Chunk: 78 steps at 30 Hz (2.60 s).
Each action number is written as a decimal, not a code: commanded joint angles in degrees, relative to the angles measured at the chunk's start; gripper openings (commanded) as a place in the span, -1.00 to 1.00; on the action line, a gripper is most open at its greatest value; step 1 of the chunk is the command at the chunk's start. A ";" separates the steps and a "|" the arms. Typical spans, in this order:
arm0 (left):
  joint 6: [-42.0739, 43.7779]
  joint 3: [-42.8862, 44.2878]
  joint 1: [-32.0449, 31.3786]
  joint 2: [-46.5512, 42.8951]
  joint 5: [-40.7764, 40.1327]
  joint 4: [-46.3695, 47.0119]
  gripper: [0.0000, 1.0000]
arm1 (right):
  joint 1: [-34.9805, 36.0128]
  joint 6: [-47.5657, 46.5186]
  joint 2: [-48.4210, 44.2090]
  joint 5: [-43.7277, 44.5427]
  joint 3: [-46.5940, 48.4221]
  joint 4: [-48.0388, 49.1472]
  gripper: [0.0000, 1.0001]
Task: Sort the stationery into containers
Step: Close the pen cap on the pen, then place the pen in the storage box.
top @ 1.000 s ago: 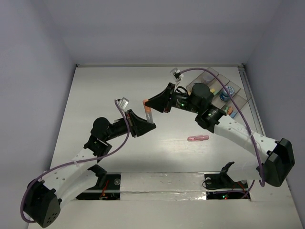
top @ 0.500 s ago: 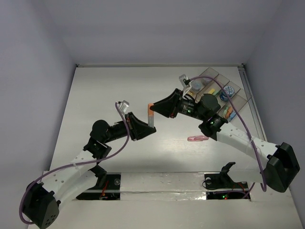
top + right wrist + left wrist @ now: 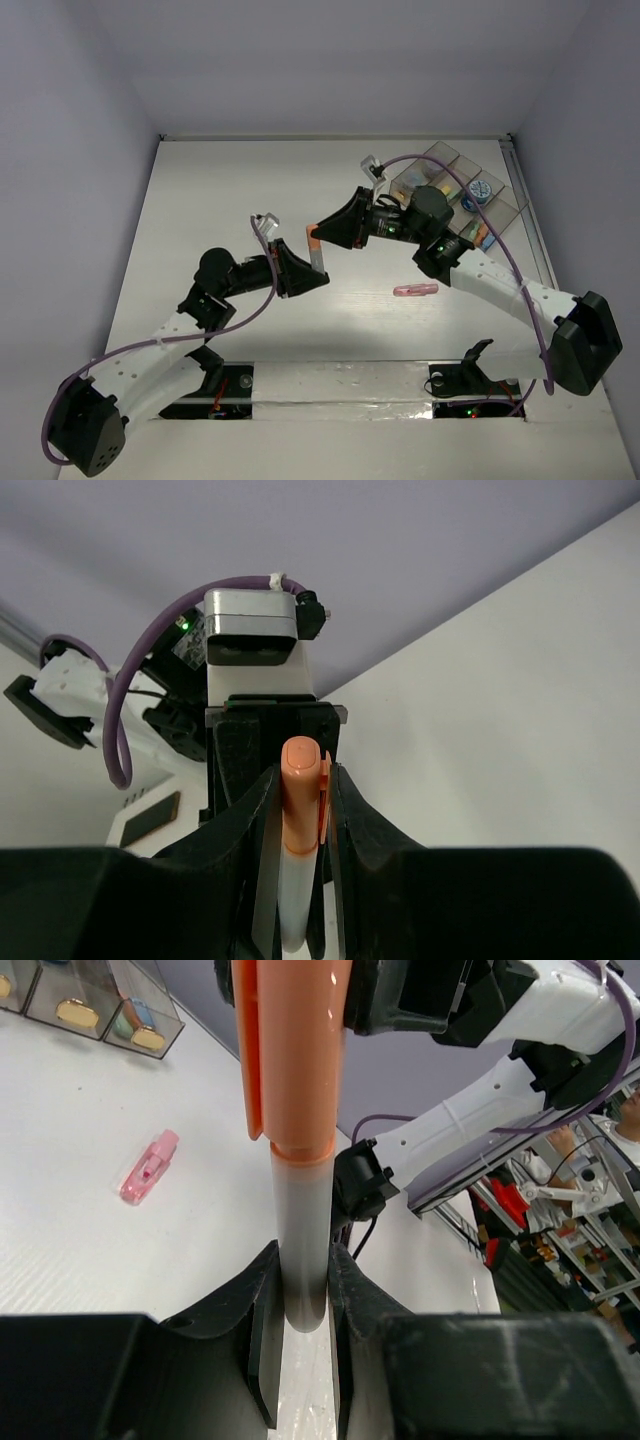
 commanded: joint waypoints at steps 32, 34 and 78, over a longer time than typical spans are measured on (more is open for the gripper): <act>15.09 18.84 2.05 -6.21 -7.77 -2.09 -1.00 | 3.79 -6.25 1.54 -30.01 -8.73 -23.85 -1.00; 17.04 19.64 2.05 -8.50 -10.67 -6.32 -1.00 | 3.79 -8.19 1.10 -28.35 -8.46 -26.24 -1.00; 16.00 21.59 14.88 -7.36 -0.13 -16.43 -1.00 | 11.17 -10.38 -18.39 7.41 -10.58 -24.67 -0.36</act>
